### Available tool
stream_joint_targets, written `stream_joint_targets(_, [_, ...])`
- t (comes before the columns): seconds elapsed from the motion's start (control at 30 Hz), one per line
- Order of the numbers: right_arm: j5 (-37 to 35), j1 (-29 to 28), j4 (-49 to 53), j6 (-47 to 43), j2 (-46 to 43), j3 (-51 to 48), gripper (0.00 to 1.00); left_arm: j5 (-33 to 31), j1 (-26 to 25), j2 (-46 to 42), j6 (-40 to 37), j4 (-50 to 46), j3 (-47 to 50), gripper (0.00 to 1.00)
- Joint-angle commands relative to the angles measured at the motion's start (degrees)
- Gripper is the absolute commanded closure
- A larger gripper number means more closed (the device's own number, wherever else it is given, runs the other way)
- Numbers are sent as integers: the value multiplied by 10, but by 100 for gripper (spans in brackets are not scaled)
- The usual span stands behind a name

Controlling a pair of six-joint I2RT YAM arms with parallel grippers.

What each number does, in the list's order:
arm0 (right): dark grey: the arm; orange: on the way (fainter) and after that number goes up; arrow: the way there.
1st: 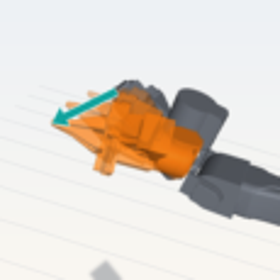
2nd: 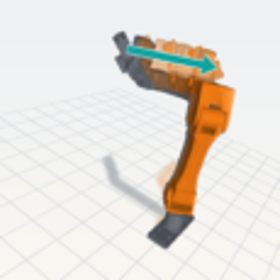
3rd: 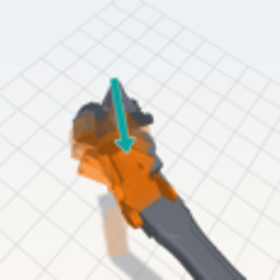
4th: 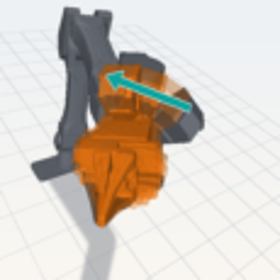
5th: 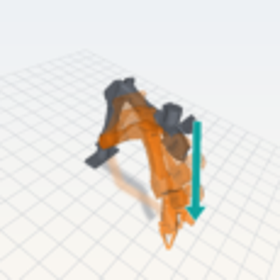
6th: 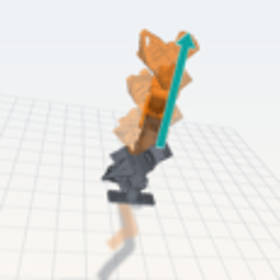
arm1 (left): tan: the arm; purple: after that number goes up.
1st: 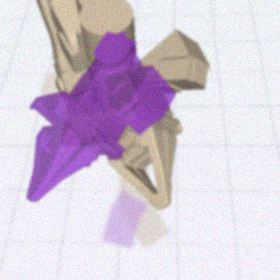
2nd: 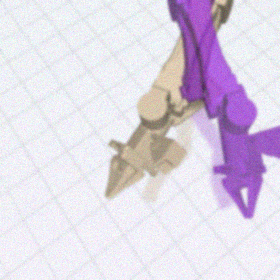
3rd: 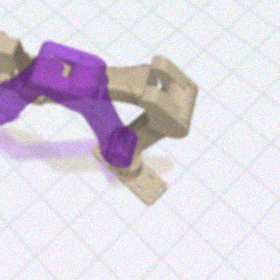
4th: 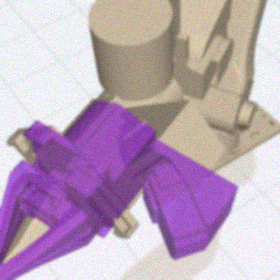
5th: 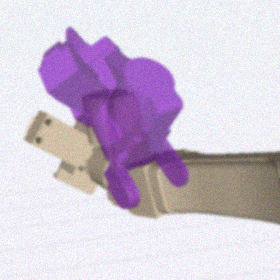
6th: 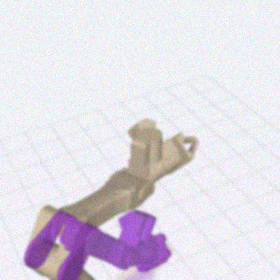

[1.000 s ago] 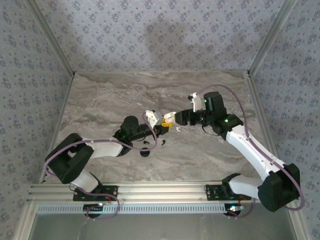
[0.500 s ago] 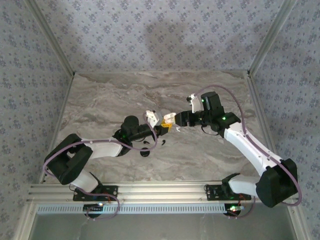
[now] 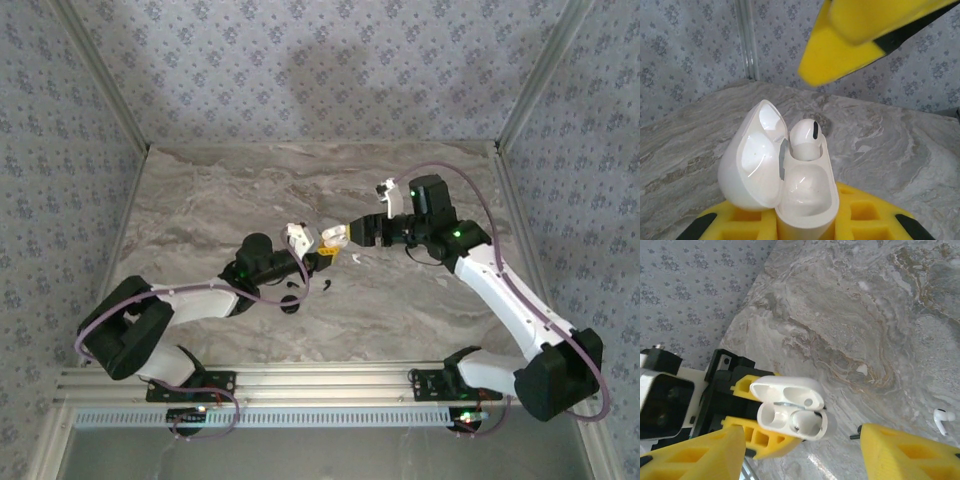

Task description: Insert the wireless bluetooth earbuds into the charging case

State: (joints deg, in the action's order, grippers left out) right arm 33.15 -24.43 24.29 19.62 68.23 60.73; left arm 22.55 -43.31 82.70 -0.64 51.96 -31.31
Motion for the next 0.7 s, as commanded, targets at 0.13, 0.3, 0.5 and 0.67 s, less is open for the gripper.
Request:
stream_joint_targets(0.13, [-72,23,191,27,33,71,41,-26,26,-47,16,-61,0,85])
stream_joint_targets(0.3, [-136,23,327,-38,121,150,42,-25,40,-76,16,-118,-3,85])
stream_joint_targets(0.5, [-171,21,406,-102,232,218,44,-19,51,-100,5,-149,6,85])
stream_joint_targets(0.67, [-174,22,416,-107,294,247,47,-20,54,-104,0,-174,1,85])
